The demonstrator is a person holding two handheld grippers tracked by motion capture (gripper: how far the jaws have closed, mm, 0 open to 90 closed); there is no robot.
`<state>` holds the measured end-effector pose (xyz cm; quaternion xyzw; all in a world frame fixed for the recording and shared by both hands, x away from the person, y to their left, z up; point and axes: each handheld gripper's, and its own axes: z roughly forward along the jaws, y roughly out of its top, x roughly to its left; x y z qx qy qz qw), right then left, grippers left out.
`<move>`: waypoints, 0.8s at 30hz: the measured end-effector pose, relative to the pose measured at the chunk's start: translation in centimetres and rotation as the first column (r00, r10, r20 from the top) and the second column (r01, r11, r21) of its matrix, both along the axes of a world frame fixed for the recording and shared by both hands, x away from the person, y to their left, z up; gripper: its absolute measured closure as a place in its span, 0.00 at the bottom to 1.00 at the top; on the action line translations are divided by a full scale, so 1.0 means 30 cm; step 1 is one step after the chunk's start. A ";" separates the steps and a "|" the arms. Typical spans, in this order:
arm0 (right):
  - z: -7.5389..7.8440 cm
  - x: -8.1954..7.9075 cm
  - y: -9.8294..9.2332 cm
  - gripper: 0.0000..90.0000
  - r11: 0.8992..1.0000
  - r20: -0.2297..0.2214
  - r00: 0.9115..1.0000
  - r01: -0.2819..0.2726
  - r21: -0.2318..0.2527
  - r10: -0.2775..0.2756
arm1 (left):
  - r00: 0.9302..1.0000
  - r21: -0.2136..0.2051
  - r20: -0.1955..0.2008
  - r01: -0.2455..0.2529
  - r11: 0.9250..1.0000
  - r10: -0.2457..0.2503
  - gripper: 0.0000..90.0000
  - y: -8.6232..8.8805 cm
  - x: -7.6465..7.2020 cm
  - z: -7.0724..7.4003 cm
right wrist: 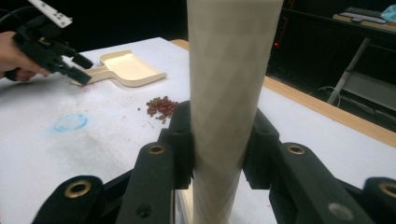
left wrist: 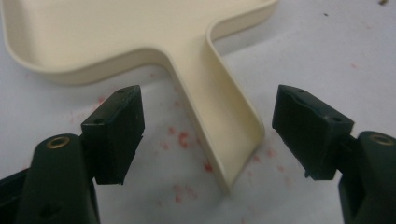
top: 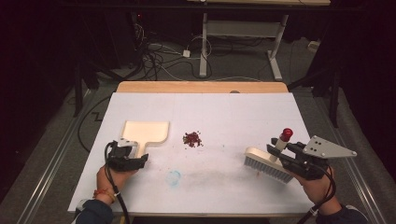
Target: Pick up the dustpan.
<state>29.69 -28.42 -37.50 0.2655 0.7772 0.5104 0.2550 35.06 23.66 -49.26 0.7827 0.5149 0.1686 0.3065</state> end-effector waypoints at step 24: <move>-0.006 0.015 0.012 0.77 1.000 -0.018 1.000 -0.001 0.006 0.001 | 1.000 0.020 0.023 0.008 1.000 -0.009 0.71 0.000 0.104 -0.007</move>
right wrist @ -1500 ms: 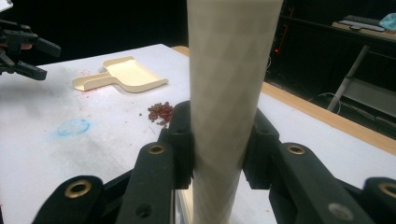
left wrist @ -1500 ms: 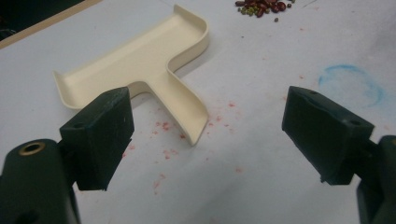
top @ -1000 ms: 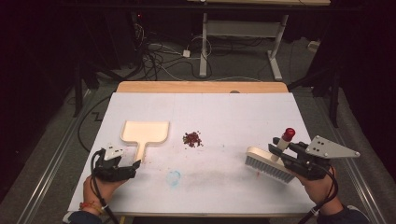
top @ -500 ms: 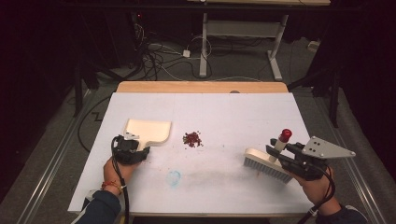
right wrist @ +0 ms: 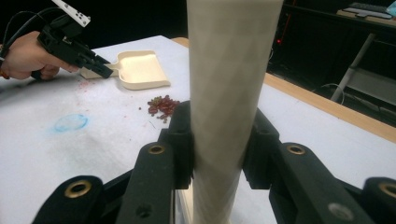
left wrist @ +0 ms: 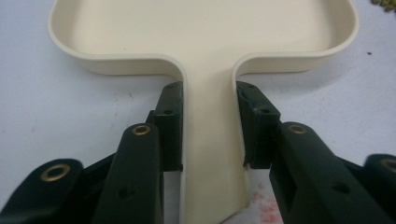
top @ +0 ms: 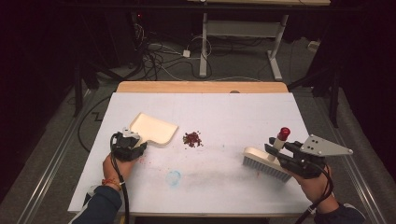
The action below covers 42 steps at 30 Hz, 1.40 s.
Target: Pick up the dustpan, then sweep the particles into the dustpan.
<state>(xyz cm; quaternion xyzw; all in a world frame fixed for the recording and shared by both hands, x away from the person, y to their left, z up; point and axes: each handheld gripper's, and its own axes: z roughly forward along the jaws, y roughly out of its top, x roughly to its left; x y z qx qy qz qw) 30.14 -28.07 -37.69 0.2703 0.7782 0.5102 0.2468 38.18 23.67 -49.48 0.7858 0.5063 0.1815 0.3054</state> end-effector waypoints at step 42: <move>0.023 0.195 0.098 0.78 0.999 0.006 0.999 0.048 0.016 -0.048 | 0.951 0.047 -0.105 0.296 0.954 -0.290 0.71 0.050 -0.183 0.135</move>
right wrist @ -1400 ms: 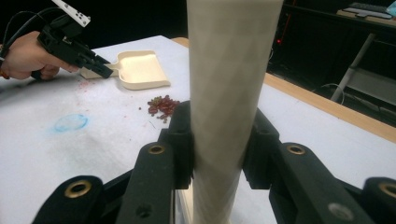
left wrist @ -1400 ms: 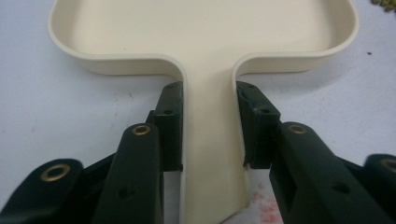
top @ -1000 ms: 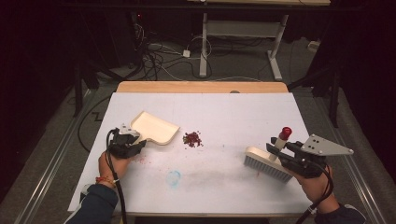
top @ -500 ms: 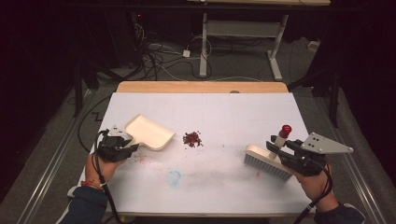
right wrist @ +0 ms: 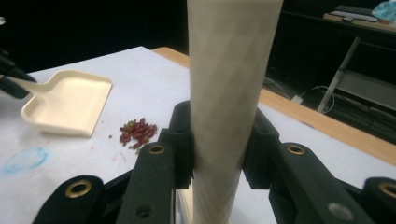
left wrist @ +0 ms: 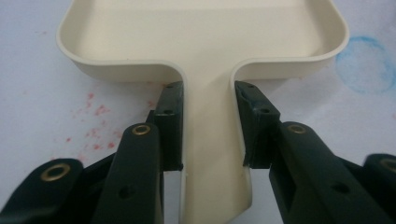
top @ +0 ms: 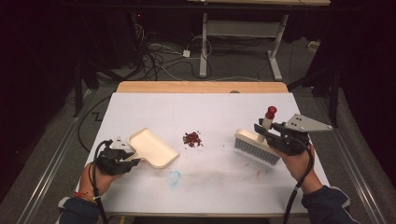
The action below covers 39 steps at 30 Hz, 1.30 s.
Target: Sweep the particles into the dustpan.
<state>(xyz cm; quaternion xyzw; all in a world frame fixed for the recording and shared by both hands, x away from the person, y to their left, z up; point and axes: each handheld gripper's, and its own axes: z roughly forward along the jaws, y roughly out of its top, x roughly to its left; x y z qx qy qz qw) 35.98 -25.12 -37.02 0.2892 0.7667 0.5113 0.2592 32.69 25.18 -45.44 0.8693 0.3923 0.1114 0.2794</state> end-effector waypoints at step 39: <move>-0.095 0.283 0.540 0.78 1.000 -0.005 1.000 0.004 -0.029 -0.004 | 0.996 0.012 0.005 0.093 0.996 -0.093 0.71 -0.157 -0.022 -0.036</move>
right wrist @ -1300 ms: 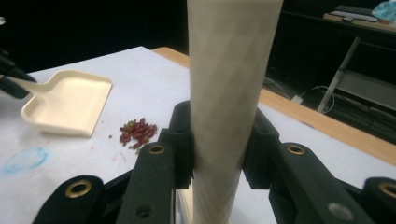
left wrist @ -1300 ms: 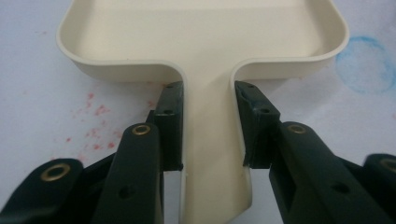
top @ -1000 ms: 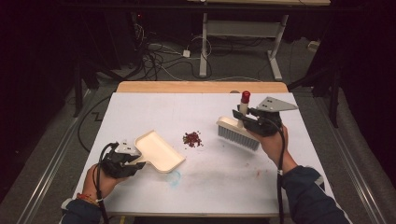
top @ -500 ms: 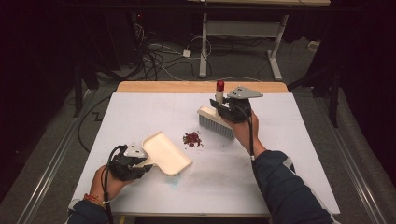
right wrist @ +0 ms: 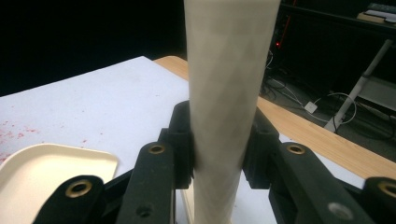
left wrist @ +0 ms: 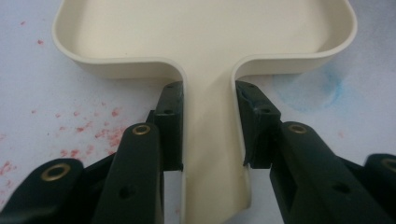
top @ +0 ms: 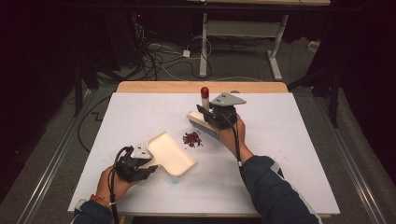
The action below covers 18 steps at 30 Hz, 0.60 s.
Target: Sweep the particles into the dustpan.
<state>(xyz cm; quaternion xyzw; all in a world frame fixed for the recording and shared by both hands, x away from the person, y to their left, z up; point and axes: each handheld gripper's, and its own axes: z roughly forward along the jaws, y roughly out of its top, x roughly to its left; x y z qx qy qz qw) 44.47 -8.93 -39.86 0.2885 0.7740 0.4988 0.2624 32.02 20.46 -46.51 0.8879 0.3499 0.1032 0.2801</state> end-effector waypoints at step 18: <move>-0.027 -0.096 0.095 0.77 0.995 -0.013 0.997 -0.077 0.060 0.078 | 0.999 -0.020 -0.022 -0.032 0.999 0.032 0.70 -0.044 0.041 -0.026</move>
